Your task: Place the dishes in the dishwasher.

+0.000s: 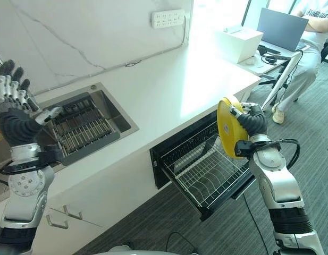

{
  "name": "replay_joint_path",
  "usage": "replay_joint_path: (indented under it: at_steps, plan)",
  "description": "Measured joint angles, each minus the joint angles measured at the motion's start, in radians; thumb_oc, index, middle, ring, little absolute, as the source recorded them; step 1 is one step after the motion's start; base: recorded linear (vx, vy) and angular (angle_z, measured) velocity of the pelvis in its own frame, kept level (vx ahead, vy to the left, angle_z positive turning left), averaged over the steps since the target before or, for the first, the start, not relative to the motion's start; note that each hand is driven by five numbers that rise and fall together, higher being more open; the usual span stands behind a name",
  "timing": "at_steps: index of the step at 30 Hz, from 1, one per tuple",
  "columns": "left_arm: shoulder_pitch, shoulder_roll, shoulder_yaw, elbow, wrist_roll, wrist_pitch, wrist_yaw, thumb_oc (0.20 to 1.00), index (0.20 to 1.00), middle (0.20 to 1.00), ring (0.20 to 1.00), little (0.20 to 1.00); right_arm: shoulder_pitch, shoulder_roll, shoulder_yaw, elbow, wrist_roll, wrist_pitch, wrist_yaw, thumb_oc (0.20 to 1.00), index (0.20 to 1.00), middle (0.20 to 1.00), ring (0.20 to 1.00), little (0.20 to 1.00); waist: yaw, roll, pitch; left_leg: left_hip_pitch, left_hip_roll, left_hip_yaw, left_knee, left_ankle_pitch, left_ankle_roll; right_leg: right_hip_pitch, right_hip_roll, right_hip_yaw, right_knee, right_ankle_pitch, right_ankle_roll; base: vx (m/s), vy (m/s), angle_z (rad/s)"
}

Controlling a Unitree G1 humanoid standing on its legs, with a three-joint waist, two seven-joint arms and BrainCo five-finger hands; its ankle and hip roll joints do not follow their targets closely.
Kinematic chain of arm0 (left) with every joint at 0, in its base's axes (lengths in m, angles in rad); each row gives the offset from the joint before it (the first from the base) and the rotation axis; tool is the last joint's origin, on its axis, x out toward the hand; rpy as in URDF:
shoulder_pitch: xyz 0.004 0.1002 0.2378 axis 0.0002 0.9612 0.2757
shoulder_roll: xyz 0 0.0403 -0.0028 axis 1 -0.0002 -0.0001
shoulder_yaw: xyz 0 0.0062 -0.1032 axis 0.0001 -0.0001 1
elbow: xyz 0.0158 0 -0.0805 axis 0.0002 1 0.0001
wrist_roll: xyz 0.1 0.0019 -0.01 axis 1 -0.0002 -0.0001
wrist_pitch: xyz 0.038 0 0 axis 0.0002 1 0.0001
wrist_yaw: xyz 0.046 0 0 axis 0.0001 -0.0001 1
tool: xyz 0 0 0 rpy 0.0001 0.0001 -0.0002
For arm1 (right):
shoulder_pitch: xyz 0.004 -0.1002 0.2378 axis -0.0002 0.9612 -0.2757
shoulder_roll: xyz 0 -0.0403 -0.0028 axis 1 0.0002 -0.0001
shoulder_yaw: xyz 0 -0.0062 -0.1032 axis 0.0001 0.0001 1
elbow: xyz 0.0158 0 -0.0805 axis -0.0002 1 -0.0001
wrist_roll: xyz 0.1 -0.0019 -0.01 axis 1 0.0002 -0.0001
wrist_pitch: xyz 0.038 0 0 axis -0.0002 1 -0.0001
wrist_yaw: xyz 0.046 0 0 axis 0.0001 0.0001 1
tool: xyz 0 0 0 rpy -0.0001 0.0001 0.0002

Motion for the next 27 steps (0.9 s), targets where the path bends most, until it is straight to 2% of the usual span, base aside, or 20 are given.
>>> replay_joint_path:
  at_steps: [8, 10, 15, 17, 18, 20, 22, 23, 25, 27]
  plan:
    - [0.006, 0.004, 0.038, -0.007, 0.0, -0.008, 0.008, 1.0, 1.0, 1.0, 1.0, 1.0, 0.027, -0.016, 0.004, 0.002, -0.093, 0.012, 0.035, 0.2, 0.2, 0.2, 0.2, 0.2, 0.002, -0.001, -0.004, 0.0, -0.002, 0.0, 0.0, 0.0, 0.0, 0.0, 0.0, 0.001, 0.0, 0.0, 0.0, 0.0, 0.0, 0.0]
    - [0.006, 0.004, 0.033, -0.008, 0.0, -0.009, -0.031, 1.0, 1.0, 1.0, 1.0, 1.0, 0.028, -0.016, 0.01, 0.028, -0.126, 0.019, 0.045, 0.2, 0.2, 0.2, 0.2, 0.2, 0.002, -0.003, -0.007, 0.0, -0.002, 0.0, 0.0, 0.0, 0.0, 0.0, 0.0, 0.001, 0.0, 0.0, 0.0, 0.01, -0.018, 0.0]
    - [0.012, 0.005, -0.052, -0.008, -0.009, -0.014, -0.238, 1.0, 1.0, 1.0, 1.0, 1.0, 0.03, -0.015, 0.014, 0.071, -0.162, 0.02, 0.045, 0.2, 0.2, 0.2, 0.2, 0.2, 0.005, -0.005, -0.009, 0.0, -0.002, 0.0, 0.001, 0.0, 0.0, 0.0, 0.0, 0.001, 0.0, 0.0, 0.0, 0.0, -0.006, 0.0]
    - [0.044, 0.006, -0.107, -0.013, -0.019, -0.023, -0.365, 1.0, 1.0, 1.0, 1.0, 1.0, 0.033, -0.015, 0.014, 0.071, -0.162, 0.02, 0.045, 0.2, 0.2, 0.2, 0.2, 0.2, 0.003, -0.004, -0.009, 0.0, -0.002, 0.002, 0.0, 0.0, 0.0, -0.002, 0.0, 0.002, 0.0, 0.0, 0.0, 0.0, 0.0, 0.0]
    - [0.073, 0.018, -0.157, -0.019, -0.048, -0.024, -0.48, 1.0, 1.0, 1.0, 1.0, 1.0, 0.042, -0.015, 0.014, 0.073, -0.164, 0.016, 0.045, 0.2, 0.2, 0.2, 0.2, 0.2, 0.003, -0.004, -0.009, -0.001, -0.001, 0.004, 0.0, 0.0, 0.0, -0.003, 0.0, 0.003, 0.0, 0.0, 0.0, 0.0, 0.0, 0.0]
    - [0.102, 0.051, -0.218, -0.029, -0.09, 0.0, -0.599, 1.0, 1.0, 1.0, 1.0, 1.0, 0.045, -0.015, 0.016, 0.094, -0.167, 0.009, 0.045, 0.2, 0.2, 0.2, 0.2, 0.2, 0.003, -0.004, -0.01, -0.001, -0.001, 0.006, 0.0, 0.0, 0.0, -0.004, -0.001, 0.004, 0.0, 0.0, 0.0, -0.02, -0.001, -0.01]
    - [0.121, 0.114, -0.299, -0.027, -0.129, 0.056, -0.735, 1.0, 1.0, 1.0, 1.0, 1.0, 0.041, -0.016, 0.022, 0.146, -0.173, -0.011, 0.046, 0.2, 0.2, 0.2, 0.2, 0.2, 0.003, -0.003, -0.01, -0.002, 0.001, 0.009, 0.0, 0.0, 0.0, -0.008, -0.001, 0.007, 0.0, 0.001, 0.001, -0.03, 0.006, -0.03]
    - [0.123, 0.129, -0.314, -0.027, -0.135, 0.067, -0.754, 1.0, 1.0, 1.0, 1.0, 1.0, 0.041, -0.017, 0.024, 0.153, -0.175, -0.014, 0.046, 0.2, 0.2, 0.2, 0.2, 0.2, 0.003, -0.002, -0.01, -0.003, 0.002, 0.01, 0.0, 0.0, 0.0, -0.009, -0.001, 0.007, 0.0, 0.001, 0.001, -0.02, 0.008, -0.06]
    - [0.16, 0.214, -0.361, -0.021, -0.204, 0.136, -0.868, 1.0, 1.0, 1.0, 1.0, 1.0, 0.04, -0.046, 0.075, 0.183, -0.178, -0.032, 0.046, 0.2, 0.2, 0.2, 0.2, 0.2, 0.0, 0.007, -0.013, -0.005, 0.002, 0.017, -0.001, 0.0, 0.0, -0.017, -0.002, 0.016, 0.0, 0.003, 0.001, -0.02, 0.008, -0.09]
    - [0.171, 0.219, -0.364, 0.031, -0.242, 0.181, -0.926, 1.0, 1.0, 1.0, 1.0, 1.0, 0.036, -0.062, 0.105, 0.212, -0.179, -0.051, 0.043, 0.2, 0.2, 0.2, 0.2, 0.2, 0.0, 0.023, -0.016, -0.005, 0.002, 0.019, -0.002, 0.0, 0.0, -0.018, -0.003, 0.017, 0.0, 0.004, 0.001, -0.01, 0.003, -0.03]
